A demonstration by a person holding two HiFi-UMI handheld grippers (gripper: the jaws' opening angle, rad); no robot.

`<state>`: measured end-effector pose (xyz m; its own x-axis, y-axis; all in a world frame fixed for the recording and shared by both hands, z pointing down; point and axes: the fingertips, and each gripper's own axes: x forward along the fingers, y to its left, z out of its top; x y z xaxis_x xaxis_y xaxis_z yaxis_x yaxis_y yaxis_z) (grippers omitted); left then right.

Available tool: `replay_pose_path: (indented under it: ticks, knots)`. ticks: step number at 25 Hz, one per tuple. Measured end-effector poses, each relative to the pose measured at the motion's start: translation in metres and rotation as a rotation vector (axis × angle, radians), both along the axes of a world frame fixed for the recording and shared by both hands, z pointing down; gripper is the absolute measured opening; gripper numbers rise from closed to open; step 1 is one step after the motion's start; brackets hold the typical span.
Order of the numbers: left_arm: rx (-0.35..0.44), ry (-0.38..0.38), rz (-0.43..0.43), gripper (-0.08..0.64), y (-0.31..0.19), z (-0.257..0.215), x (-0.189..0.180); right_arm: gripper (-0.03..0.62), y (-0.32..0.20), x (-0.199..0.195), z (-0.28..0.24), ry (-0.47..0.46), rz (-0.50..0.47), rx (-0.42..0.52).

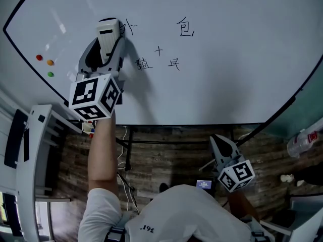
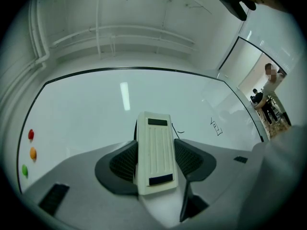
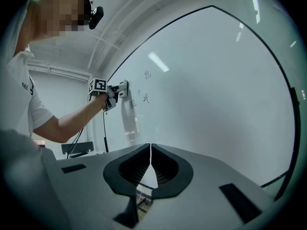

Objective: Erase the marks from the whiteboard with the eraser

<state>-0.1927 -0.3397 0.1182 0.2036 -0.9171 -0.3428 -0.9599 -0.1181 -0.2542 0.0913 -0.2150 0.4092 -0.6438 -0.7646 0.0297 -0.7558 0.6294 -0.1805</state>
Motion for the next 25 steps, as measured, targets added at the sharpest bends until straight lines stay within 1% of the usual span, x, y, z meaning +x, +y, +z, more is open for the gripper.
replay_pose_path:
  ticks: [4, 12, 18, 25]
  knots:
    - [-0.005, 0.021, 0.002, 0.247, 0.001, 0.000, 0.008, 0.026, -0.001, 0.002, 0.001, -0.003, -0.013, -0.003]
    - [-0.009, 0.051, 0.028, 0.245, -0.002, 0.003, 0.041, 0.026, -0.002, 0.006, 0.002, -0.004, -0.032, -0.004]
    - [-0.008, 0.064, 0.066, 0.245, -0.004, 0.006, 0.076, 0.026, -0.002, 0.013, 0.002, 0.003, -0.040, 0.000]
    - [-0.014, 0.036, 0.124, 0.245, -0.007, 0.012, 0.125, 0.026, -0.002, 0.022, 0.000, 0.003, -0.039, 0.005]
